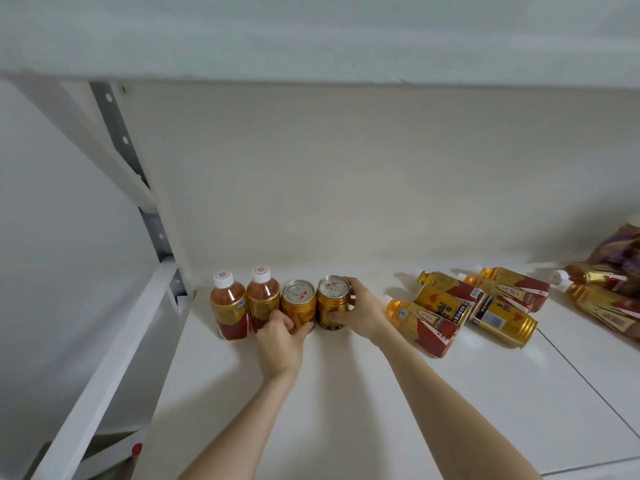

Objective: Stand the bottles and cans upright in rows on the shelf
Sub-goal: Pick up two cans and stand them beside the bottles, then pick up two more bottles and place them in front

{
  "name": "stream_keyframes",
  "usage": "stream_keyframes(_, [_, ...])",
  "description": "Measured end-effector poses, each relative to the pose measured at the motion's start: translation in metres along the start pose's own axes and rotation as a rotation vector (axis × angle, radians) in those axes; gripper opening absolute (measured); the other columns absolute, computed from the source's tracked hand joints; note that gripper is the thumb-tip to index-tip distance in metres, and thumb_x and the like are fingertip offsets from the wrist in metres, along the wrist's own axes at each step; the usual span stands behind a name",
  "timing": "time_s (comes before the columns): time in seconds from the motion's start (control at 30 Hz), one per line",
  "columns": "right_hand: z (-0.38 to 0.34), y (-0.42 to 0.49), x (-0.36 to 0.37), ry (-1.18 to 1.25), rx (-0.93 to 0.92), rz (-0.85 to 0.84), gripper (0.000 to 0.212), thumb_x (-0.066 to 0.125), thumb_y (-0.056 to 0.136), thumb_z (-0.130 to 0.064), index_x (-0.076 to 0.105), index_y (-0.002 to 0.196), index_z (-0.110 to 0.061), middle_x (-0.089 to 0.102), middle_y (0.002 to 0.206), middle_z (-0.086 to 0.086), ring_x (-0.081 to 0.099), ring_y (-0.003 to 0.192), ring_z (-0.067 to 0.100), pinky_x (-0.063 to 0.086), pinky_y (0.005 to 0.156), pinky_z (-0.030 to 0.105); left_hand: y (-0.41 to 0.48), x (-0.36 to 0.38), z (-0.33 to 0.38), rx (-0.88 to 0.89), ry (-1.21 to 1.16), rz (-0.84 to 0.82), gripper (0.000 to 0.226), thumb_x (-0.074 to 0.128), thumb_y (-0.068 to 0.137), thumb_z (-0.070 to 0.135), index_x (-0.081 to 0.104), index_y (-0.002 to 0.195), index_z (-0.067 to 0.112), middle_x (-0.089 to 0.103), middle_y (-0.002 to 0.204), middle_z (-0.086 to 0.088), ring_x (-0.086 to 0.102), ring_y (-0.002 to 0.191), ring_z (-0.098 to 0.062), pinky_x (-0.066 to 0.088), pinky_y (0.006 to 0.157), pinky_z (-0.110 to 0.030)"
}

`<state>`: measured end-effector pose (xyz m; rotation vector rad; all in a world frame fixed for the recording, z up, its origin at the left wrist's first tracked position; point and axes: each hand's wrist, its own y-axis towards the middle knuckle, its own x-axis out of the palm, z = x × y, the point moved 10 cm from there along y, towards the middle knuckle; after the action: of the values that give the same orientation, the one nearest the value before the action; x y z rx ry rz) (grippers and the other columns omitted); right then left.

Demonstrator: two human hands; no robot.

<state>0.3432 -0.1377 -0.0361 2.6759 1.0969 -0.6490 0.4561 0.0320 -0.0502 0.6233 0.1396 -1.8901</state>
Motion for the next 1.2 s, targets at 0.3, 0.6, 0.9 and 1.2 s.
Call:
stream_keyframes(0.3, [0.001, -0.010, 0.002, -0.040, -0.004, -0.063, 0.086, 0.083, 0.067, -0.018, 0.038, 0.140, -0.018, 0.058, 0.127, -0.002, 0.053, 0.118, 0.014, 0.044, 0.098, 0.027, 0.007, -0.003, -0.010, -0.018, 0.015, -0.167, 0.040, 0.083, 0.063, 0.043, 0.059, 0.081, 0.018, 0.068, 0.076, 0.004, 0.064, 0.074, -0.011, 0.047, 0.062, -0.026])
stream_keyframes(0.6, [-0.011, -0.086, -0.022, -0.438, -0.028, -0.030, 0.093, 0.074, 0.077, -0.036, 0.016, 0.149, -0.024, 0.028, 0.154, 0.004, 0.032, 0.138, 0.026, 0.038, 0.108, 0.043, -0.028, -0.013, -0.011, -0.014, 0.257, -0.574, 0.065, 0.074, 0.070, 0.054, 0.051, 0.124, 0.025, 0.059, 0.103, 0.001, 0.060, 0.098, -0.017, 0.050, 0.090, -0.036])
stream_keyframes(0.9, [0.018, -0.169, -0.113, -0.800, 0.022, 0.205, 0.085, 0.060, 0.083, -0.052, 0.014, 0.150, -0.026, 0.015, 0.160, 0.003, 0.009, 0.147, 0.025, 0.013, 0.119, 0.048, -0.104, 0.004, 0.044, 0.180, 0.350, -0.680, 0.059, 0.062, 0.075, 0.062, 0.049, 0.122, 0.029, 0.059, 0.116, 0.004, 0.059, 0.102, -0.015, 0.048, 0.087, -0.034])
stream_keyframes(1.2, [0.054, -0.196, -0.208, -0.836, 0.032, 0.270, 0.080, 0.058, 0.083, -0.054, 0.015, 0.148, -0.031, 0.017, 0.159, -0.002, 0.011, 0.147, 0.023, 0.014, 0.119, 0.050, -0.161, 0.071, 0.109, 0.232, 0.296, -0.623, 0.056, 0.057, 0.079, 0.062, 0.046, 0.124, 0.031, 0.058, 0.121, 0.005, 0.057, 0.106, -0.013, 0.047, 0.085, -0.031])
